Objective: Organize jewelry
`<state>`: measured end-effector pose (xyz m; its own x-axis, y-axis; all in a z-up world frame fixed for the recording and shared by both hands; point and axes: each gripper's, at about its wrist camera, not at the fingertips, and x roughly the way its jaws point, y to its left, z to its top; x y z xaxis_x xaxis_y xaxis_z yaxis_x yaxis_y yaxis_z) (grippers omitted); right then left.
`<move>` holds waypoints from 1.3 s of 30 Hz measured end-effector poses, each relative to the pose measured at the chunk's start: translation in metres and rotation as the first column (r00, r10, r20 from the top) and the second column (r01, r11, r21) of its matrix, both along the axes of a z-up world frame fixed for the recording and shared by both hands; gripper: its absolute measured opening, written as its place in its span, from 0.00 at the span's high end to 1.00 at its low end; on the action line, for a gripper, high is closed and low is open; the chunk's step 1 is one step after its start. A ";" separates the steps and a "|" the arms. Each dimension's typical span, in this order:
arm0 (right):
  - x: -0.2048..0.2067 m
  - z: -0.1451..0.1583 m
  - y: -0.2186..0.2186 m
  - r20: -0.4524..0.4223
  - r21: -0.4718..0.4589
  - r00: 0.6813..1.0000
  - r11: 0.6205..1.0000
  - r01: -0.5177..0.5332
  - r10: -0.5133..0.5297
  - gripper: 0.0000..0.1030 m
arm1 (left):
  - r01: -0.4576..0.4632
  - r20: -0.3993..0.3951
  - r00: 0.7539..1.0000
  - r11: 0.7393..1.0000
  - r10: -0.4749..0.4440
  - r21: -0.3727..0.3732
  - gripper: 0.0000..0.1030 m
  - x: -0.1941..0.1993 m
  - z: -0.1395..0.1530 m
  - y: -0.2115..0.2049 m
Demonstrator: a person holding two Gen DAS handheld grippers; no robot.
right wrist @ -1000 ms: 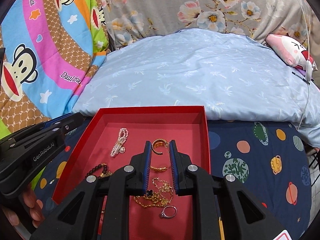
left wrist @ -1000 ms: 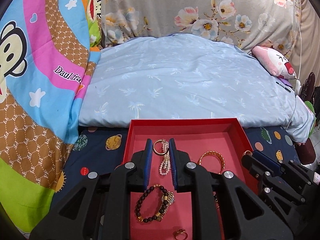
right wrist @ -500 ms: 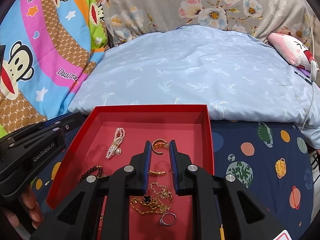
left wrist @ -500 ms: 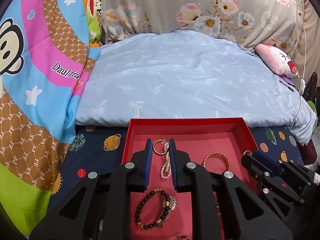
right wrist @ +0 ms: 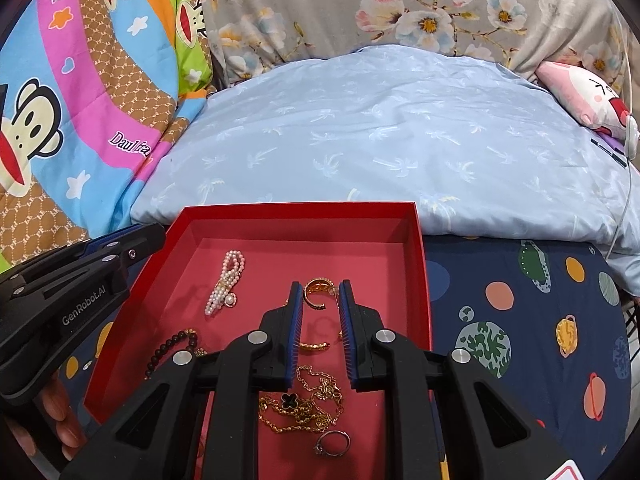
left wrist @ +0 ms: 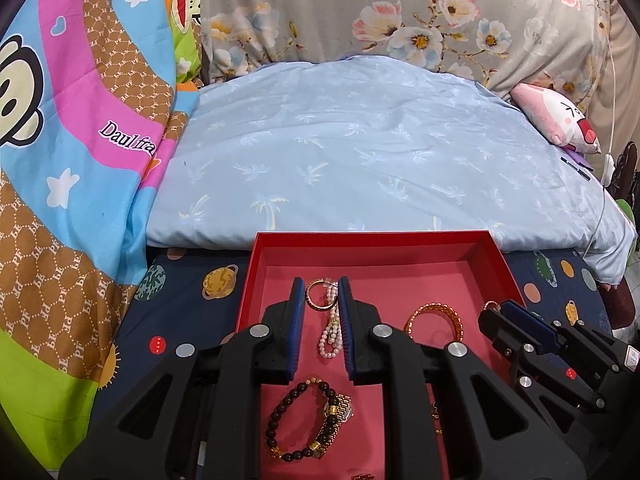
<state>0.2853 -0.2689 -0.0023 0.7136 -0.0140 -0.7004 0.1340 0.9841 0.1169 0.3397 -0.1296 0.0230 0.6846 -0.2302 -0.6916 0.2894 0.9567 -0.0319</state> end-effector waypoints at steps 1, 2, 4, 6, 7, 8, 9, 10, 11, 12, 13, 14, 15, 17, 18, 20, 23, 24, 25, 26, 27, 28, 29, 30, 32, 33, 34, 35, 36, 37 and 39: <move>0.000 0.000 0.000 -0.001 -0.001 1.000 1.000 0.000 0.000 0.84 | 0.001 -0.001 1.000 1.000 -0.001 -0.001 0.84 0.000 0.000 0.000; 0.000 0.000 0.000 -0.002 -0.001 1.000 1.000 -0.001 0.001 0.84 | 0.000 -0.002 1.000 1.000 0.000 -0.001 0.84 0.001 0.000 0.000; 0.001 -0.002 0.001 -0.005 -0.002 1.000 1.000 -0.003 0.003 0.84 | -0.002 -0.007 1.000 1.000 0.002 -0.002 0.84 0.003 -0.002 0.000; 0.002 -0.004 0.001 -0.007 -0.003 1.000 1.000 -0.003 0.003 0.84 | -0.005 -0.010 1.000 1.000 0.005 -0.001 0.84 0.004 -0.003 0.001; 0.003 -0.005 0.002 -0.009 -0.003 1.000 1.000 -0.003 0.003 0.84 | -0.006 -0.012 1.000 1.000 0.006 0.000 0.84 0.004 -0.004 0.001; 0.003 -0.006 0.002 -0.010 -0.003 1.000 1.000 -0.003 0.003 0.83 | -0.007 -0.014 1.000 1.000 0.007 0.001 0.84 0.005 -0.005 0.001; 0.004 -0.006 0.002 -0.012 -0.003 1.000 1.000 -0.003 0.003 0.83 | -0.007 -0.018 1.000 1.000 0.007 0.001 0.84 0.006 -0.007 0.001; 0.004 -0.007 0.003 -0.015 -0.002 1.000 1.000 -0.007 0.007 0.83 | -0.012 -0.020 1.000 1.000 0.012 0.004 0.84 0.006 -0.008 0.001; 0.005 -0.008 0.003 -0.016 -0.005 1.000 1.000 -0.008 0.008 0.83 | -0.016 -0.021 1.000 1.000 0.016 0.004 0.84 0.007 -0.008 0.002; 0.006 -0.009 0.004 -0.017 -0.009 1.000 1.000 -0.005 0.005 0.83 | -0.018 -0.024 1.000 1.000 0.018 0.003 0.84 0.008 -0.009 0.002; 0.006 -0.009 0.004 -0.018 -0.008 1.000 1.000 -0.005 0.005 0.83 | -0.019 -0.026 0.999 1.000 0.019 0.004 0.84 0.008 -0.010 0.002; 0.007 -0.010 0.004 -0.019 -0.005 1.000 1.000 -0.003 0.003 0.83 | -0.018 -0.029 0.999 1.000 0.018 0.002 0.84 0.009 -0.011 0.002; 0.007 -0.010 0.003 -0.019 -0.003 1.000 1.000 0.000 0.000 0.83 | -0.014 -0.035 0.999 1.000 0.014 0.000 0.83 0.010 -0.013 0.002; 0.006 -0.010 0.002 -0.015 0.005 1.000 1.000 0.003 -0.003 0.80 | -0.014 -0.043 0.999 1.000 0.014 -0.001 0.77 0.011 -0.016 0.002; 0.006 -0.009 0.002 -0.015 0.004 1.000 1.000 0.006 -0.006 0.78 | -0.021 -0.038 0.999 1.000 0.021 0.003 0.64 0.011 -0.016 0.002; 0.005 -0.008 0.001 -0.013 0.000 1.000 1.000 0.010 -0.010 0.70 | -0.028 -0.023 0.999 1.000 0.029 0.009 0.58 0.010 -0.016 0.003; 0.002 -0.005 0.000 -0.007 -0.004 1.000 1.000 0.017 -0.017 0.67 | -0.033 -0.021 0.999 0.999 0.033 0.011 0.52 0.008 -0.015 0.006; 0.000 -0.004 0.000 -0.005 -0.001 1.000 1.000 0.021 -0.021 0.67 | -0.036 -0.020 0.999 0.999 0.036 0.009 0.48 0.007 -0.014 0.007; -0.001 -0.003 0.000 -0.004 0.002 1.000 1.000 0.022 -0.022 0.66 | -0.041 -0.017 0.999 0.999 0.041 0.008 0.46 0.006 -0.013 0.008; -0.003 -0.002 0.000 -0.003 0.003 1.000 1.000 0.022 -0.022 0.66 | -0.042 -0.015 0.999 0.999 0.042 0.007 0.46 0.004 -0.012 0.009; -0.005 -0.001 0.000 -0.003 0.003 1.000 1.000 0.024 -0.024 0.66 | -0.041 -0.014 0.999 0.999 0.041 0.007 0.45 0.003 -0.011 0.009; -0.008 0.000 0.000 -0.004 0.003 1.000 1.000 0.028 -0.028 0.66 | -0.042 -0.014 0.999 0.999 0.042 0.011 0.45 0.001 -0.010 0.010; -0.011 0.001 0.001 -0.004 0.006 1.000 1.000 0.031 -0.031 0.66 | -0.043 -0.014 0.999 0.999 0.043 0.014 0.45 -0.001 -0.009 0.010; -0.015 0.002 0.001 -0.005 0.009 0.999 0.999 0.033 -0.033 0.66 | -0.043 -0.013 0.999 0.999 0.043 0.017 0.45 -0.005 -0.007 0.010; -0.021 0.005 0.003 -0.003 0.000 0.999 0.999 0.042 -0.042 0.65 | -0.041 -0.014 0.999 0.999 0.041 0.025 0.45 -0.011 -0.006 0.010; -0.025 0.006 0.004 -0.001 -0.006 0.999 0.999 0.045 -0.045 0.65 | -0.041 -0.014 0.999 0.999 0.041 0.028 0.45 -0.015 -0.004 0.010; -0.028 0.007 0.005 0.001 -0.010 0.999 0.999 0.048 -0.048 0.62 | -0.041 -0.013 0.999 0.999 0.041 0.025 0.45 -0.019 -0.003 0.010; -0.032 0.008 0.006 0.003 -0.016 0.998 0.998 0.055 -0.055 0.59 | -0.037 -0.013 0.999 0.999 0.037 0.020 0.45 -0.022 -0.002 0.010; -0.035 0.008 0.006 0.003 -0.017 0.998 0.998 0.057 -0.057 0.58 | -0.032 -0.014 0.999 0.999 0.032 0.018 0.45 -0.026 -0.001 0.010; -0.039 0.009 0.007 0.003 -0.013 0.998 0.998 0.058 -0.058 0.58 | -0.029 -0.013 0.999 0.999 0.029 0.016 0.45 -0.030 0.001 0.010; -0.048 0.009 0.007 0.003 -0.005 0.998 0.998 0.065 -0.065 0.56 | -0.027 -0.012 1.000 0.999 0.027 0.019 0.45 -0.038 0.004 0.010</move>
<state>0.2378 -0.2618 0.0066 0.7129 -0.0636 -0.6984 0.1973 0.9738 0.1127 0.3019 -0.1197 0.0265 0.6817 -0.1989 -0.7041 0.2634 0.9645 -0.0174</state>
